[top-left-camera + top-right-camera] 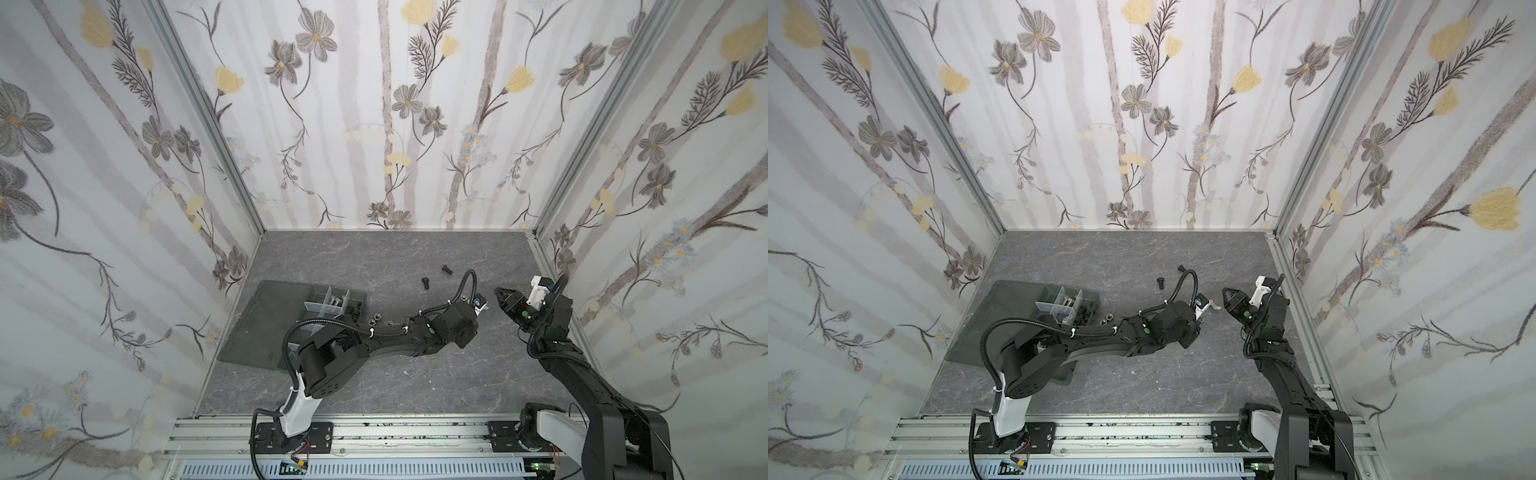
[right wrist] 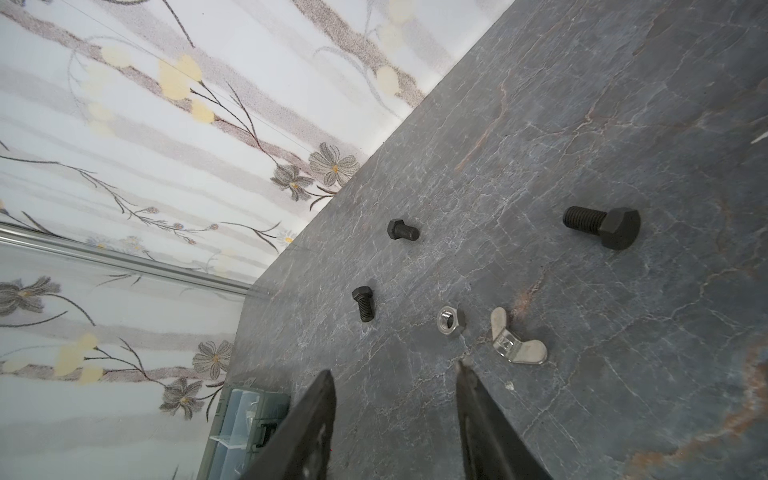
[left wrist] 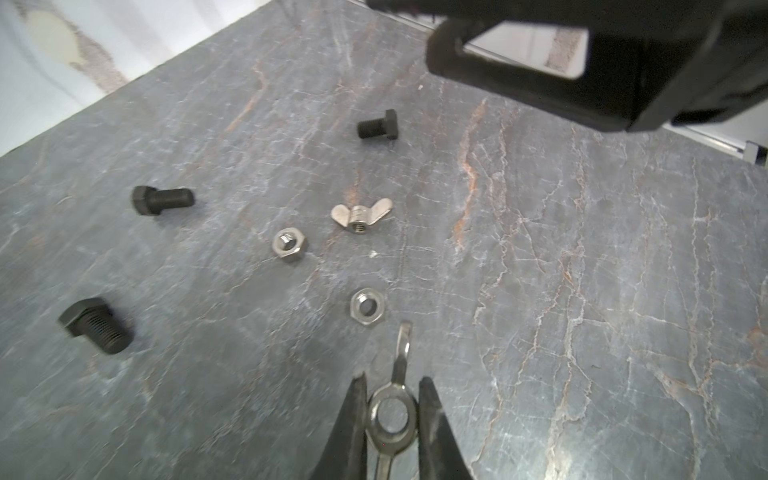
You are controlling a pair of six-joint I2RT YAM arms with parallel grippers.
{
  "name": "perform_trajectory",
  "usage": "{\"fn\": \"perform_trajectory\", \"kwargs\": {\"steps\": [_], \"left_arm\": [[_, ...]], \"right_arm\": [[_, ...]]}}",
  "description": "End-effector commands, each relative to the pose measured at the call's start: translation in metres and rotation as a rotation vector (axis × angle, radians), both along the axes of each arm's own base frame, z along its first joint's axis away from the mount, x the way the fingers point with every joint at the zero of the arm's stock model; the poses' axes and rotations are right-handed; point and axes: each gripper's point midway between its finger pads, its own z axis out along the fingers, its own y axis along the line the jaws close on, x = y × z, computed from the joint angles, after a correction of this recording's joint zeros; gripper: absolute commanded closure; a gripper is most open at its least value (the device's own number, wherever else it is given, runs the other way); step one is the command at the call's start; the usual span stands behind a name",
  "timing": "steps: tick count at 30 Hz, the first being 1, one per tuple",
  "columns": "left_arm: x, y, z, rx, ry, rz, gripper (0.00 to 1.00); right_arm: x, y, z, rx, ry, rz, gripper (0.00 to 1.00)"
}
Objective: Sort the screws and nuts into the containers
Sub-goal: 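Carry the wing nut with the left gripper back over the organizer box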
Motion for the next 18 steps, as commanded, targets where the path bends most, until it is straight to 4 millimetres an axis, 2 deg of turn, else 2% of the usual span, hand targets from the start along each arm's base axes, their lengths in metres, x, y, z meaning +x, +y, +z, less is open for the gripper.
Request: {"fn": "perform_trajectory", "kwargs": {"steps": [1, 5, 10, 18], "left_arm": [[0.012, 0.025, 0.01, -0.032, 0.013, 0.098, 0.95], [0.024, 0.063, 0.011, -0.009, 0.011, 0.191, 0.95], [0.031, 0.103, 0.017, -0.037, 0.035, 0.28, 0.94], [0.046, 0.184, 0.03, -0.12, 0.076, 0.444, 0.93]], "right_arm": [[0.003, 0.011, 0.005, -0.021, -0.021, 0.046, 0.51], [0.005, 0.025, 0.001, -0.032, -0.004, 0.092, 0.51], [0.007, 0.041, -0.004, -0.045, 0.021, 0.146, 0.51], [0.009, 0.088, -0.009, -0.072, 0.037, 0.268, 0.51]]}}
